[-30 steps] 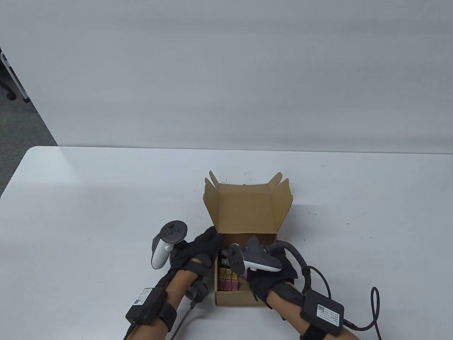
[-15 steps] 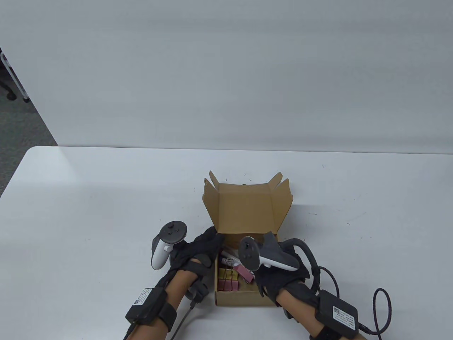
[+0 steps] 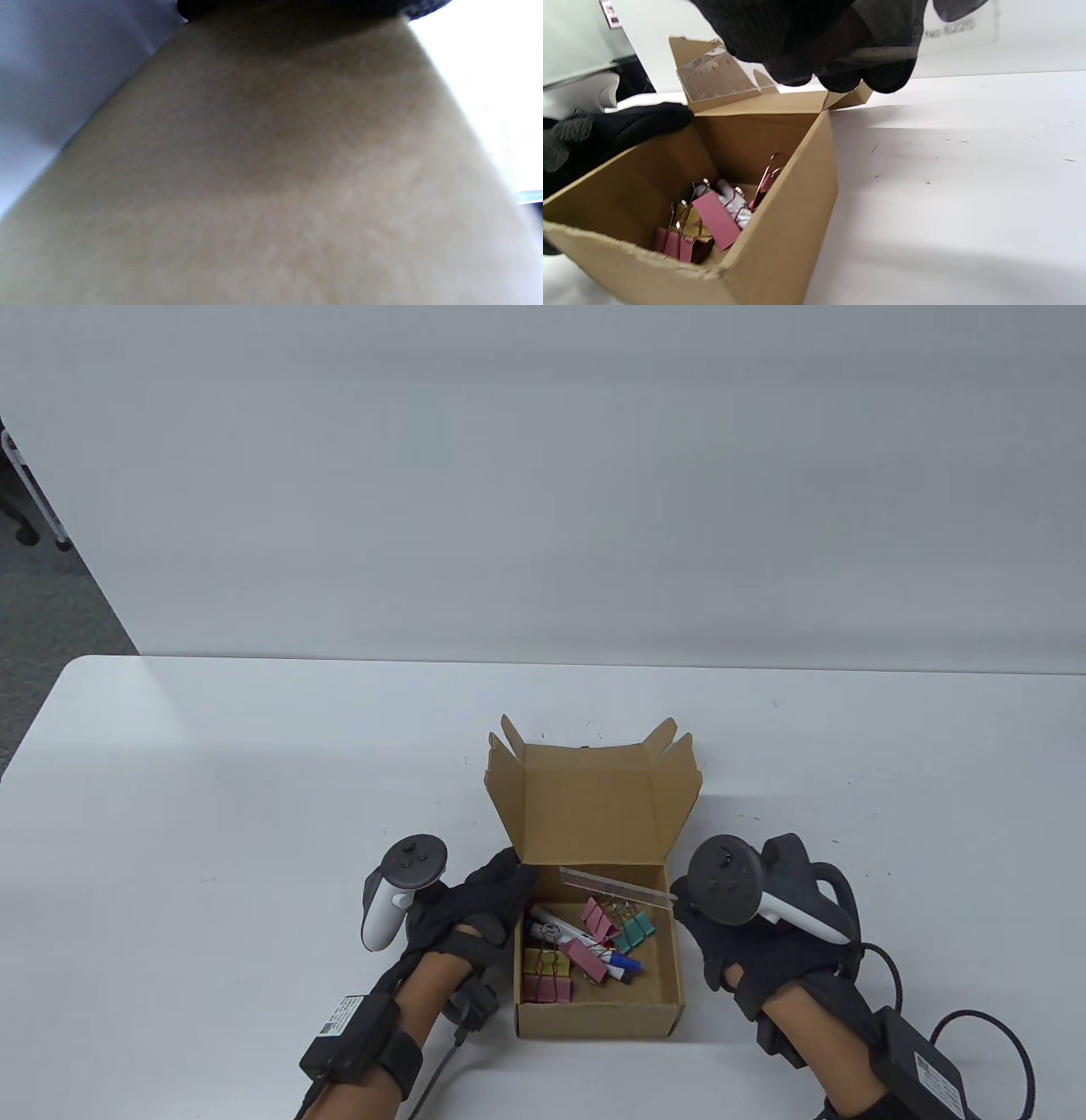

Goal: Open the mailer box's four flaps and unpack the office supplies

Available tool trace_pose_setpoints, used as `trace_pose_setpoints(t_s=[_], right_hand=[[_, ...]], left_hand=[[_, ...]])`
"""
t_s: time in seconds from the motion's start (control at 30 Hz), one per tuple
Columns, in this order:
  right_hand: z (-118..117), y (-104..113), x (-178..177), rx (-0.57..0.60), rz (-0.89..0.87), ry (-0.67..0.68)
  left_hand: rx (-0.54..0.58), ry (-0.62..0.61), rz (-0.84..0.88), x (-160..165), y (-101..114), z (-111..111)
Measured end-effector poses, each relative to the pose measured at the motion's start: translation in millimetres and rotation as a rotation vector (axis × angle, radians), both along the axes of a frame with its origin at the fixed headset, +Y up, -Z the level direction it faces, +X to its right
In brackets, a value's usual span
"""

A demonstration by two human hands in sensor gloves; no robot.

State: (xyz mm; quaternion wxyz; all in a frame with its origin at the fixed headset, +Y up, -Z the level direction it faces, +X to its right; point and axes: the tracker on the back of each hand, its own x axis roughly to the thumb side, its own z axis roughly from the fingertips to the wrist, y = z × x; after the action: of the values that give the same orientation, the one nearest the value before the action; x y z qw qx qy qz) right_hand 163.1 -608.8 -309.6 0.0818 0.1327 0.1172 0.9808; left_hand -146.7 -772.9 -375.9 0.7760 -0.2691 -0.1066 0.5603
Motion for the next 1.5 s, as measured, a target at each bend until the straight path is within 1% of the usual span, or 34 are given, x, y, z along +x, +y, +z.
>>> trace_pose_setpoints(t_s=[0.23, 0.4, 0.57, 0.67, 0.77, 0.9, 1.0, 1.07, 1.13, 1.23, 1.43, 1.5], right_hand=[[-6, -5, 38, 0.073, -0.102, -0.01], [-14, -16, 74, 0.128, -0.234, -0.01], [-20, -28, 97, 0.189, -0.212, 0.035], [-23, -41, 109, 0.156, -0.266, 0.057], [-26, -53, 121, 0.146, -0.26, 0.045], [-30, -63, 133, 0.169, -0.265, 0.023], [-33, -70, 147, 0.216, -0.289, -0.043], [-35, -78, 150, 0.231, -0.271, -0.076], [-39, -89, 148, 0.219, -0.216, -0.095], [-45, -103, 141, 0.211, -0.138, -0.088], [-48, -115, 134, 0.281, -0.01, -0.073], [-48, -121, 136, 0.257, 0.027, -0.065]], left_hand=[[0.017, 0.001, -0.018, -1, 1, -1], [0.026, 0.005, -0.024, -3, 3, -2], [0.043, 0.001, -0.056, -5, 6, -3], [0.046, -0.002, -0.066, -5, 7, -4], [0.054, -0.003, -0.077, -6, 7, -4], [0.066, -0.003, -0.099, -8, 9, -6], [0.077, 0.0, -0.127, -12, 11, -7], [0.069, 0.007, -0.109, -13, 10, -7], [0.064, 0.008, -0.103, -13, 9, -7], [0.063, 0.013, -0.099, -13, 7, -7], [0.056, 0.019, -0.081, -13, 6, -6], [0.053, 0.02, -0.076, -13, 6, -5]])
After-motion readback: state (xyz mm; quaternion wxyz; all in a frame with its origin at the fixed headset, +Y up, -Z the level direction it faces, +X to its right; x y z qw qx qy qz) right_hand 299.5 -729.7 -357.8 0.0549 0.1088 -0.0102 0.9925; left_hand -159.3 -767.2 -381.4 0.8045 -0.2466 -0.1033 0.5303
